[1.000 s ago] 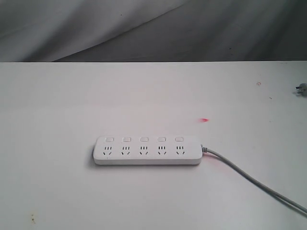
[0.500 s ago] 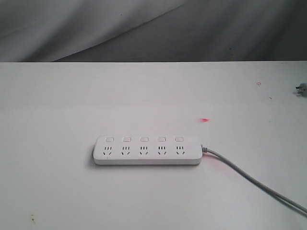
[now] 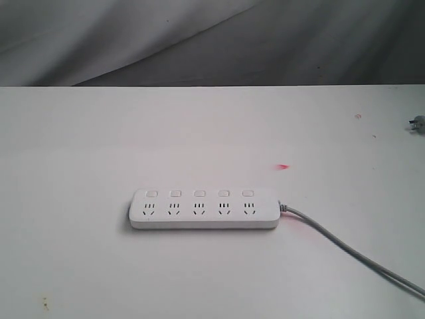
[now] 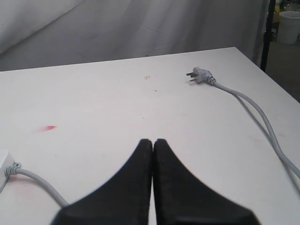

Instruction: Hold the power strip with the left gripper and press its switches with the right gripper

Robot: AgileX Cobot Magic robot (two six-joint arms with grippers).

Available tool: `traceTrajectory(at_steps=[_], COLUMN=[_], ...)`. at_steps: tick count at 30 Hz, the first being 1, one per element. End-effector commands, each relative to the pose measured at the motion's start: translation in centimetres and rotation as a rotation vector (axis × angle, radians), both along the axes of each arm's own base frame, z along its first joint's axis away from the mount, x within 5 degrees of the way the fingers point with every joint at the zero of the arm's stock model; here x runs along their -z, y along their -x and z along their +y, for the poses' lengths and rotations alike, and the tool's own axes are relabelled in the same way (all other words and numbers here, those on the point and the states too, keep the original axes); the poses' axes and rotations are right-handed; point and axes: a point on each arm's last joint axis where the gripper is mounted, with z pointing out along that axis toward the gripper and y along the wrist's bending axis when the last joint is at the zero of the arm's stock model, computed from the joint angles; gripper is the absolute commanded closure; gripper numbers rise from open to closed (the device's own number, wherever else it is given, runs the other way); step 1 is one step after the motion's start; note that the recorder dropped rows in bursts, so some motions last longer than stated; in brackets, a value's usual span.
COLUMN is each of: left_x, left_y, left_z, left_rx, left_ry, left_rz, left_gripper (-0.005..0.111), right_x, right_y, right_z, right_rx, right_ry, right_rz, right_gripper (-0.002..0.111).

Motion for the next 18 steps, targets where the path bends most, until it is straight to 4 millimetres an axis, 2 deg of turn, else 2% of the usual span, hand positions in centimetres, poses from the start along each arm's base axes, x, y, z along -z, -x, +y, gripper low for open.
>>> traceTrajectory(at_steps=[1,6,18], left_x=[1.0,2.1,2.0], left_y=[0.0,0.2,0.2], left_z=[0.0,-0.1,-0.1], left_rx=[0.001,0.001,0.001], left_ry=[0.051,0.102,0.101], left_rz=[0.093,0.213,0.211], left_gripper=[0.106,0.106,0.106], right_x=[0.0,0.0,0.0], right_y=[0.0,0.0,0.0], right_z=[0.0,0.0,0.0], right_rx=[0.008,0.008,0.008], right_ry=[0.001,0.001,0.001], right_rz=[-0.012,-0.012,-0.012], right_gripper=[0.108,0.108,0.108])
